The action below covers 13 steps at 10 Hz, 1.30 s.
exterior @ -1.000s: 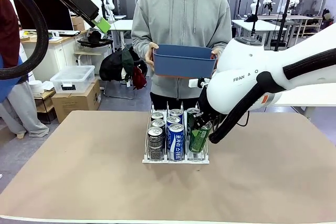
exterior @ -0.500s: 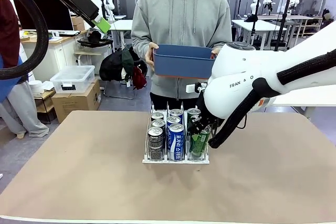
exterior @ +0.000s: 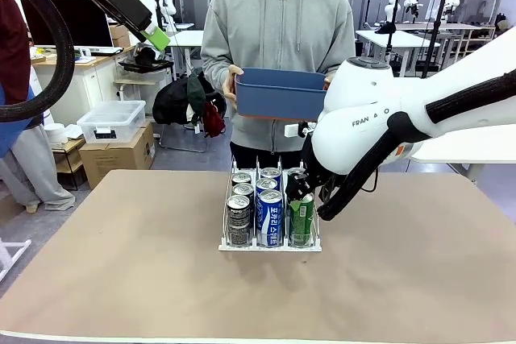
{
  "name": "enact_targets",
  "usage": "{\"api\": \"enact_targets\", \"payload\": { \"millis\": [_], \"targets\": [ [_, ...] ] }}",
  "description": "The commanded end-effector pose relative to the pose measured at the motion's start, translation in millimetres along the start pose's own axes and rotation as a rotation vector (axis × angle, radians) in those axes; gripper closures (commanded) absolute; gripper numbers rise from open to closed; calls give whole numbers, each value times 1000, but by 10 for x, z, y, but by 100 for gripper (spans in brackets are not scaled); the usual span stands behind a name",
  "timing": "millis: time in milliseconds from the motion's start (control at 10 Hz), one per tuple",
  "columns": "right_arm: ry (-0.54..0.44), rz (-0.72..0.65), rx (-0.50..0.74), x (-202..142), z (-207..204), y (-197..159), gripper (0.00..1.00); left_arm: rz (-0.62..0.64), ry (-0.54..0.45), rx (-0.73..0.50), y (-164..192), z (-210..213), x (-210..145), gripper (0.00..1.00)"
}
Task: Fill the beverage cans into the dispenser.
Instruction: Place the picked Sprite in the line of the Automatic Can Dispenser with the same cans.
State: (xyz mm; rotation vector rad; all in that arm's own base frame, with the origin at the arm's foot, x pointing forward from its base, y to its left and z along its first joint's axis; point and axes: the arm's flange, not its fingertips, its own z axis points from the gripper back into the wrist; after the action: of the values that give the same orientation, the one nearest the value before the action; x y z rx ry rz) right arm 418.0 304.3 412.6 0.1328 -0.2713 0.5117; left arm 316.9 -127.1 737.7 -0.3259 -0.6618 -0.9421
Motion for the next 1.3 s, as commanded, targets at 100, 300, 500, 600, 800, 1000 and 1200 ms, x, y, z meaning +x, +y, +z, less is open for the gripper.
{"api": "enact_targets", "payload": {
  "millis": [100, 300, 500, 600, 800, 1000, 1200],
  "targets": [
    [-31, -15, 11, -145, 300, -5, 0, 1, 3, -3, 6, 0, -14, 0],
    [-84, 11, 30, -257, 494, 10, 0, 1, 3, -3, 6, 0, -14, 0],
    [-64, -8, -3, -89, 452, 48, 0, 1, 3, -3, 6, 0, -14, 0],
    [-64, -8, -3, -89, 452, 48, 0, 1, 3, -3, 6, 0, -14, 0],
    [-64, -8, -3, -89, 452, 48, 0, 1, 3, -3, 6, 0, -14, 0],
    [-64, -8, -3, -89, 452, 48, 0, 1, 3, -3, 6, 0, -14, 0],
    [-64, -8, -3, -89, 452, 48, 0, 1, 3, -3, 6, 0, -14, 0]
  ]
}}
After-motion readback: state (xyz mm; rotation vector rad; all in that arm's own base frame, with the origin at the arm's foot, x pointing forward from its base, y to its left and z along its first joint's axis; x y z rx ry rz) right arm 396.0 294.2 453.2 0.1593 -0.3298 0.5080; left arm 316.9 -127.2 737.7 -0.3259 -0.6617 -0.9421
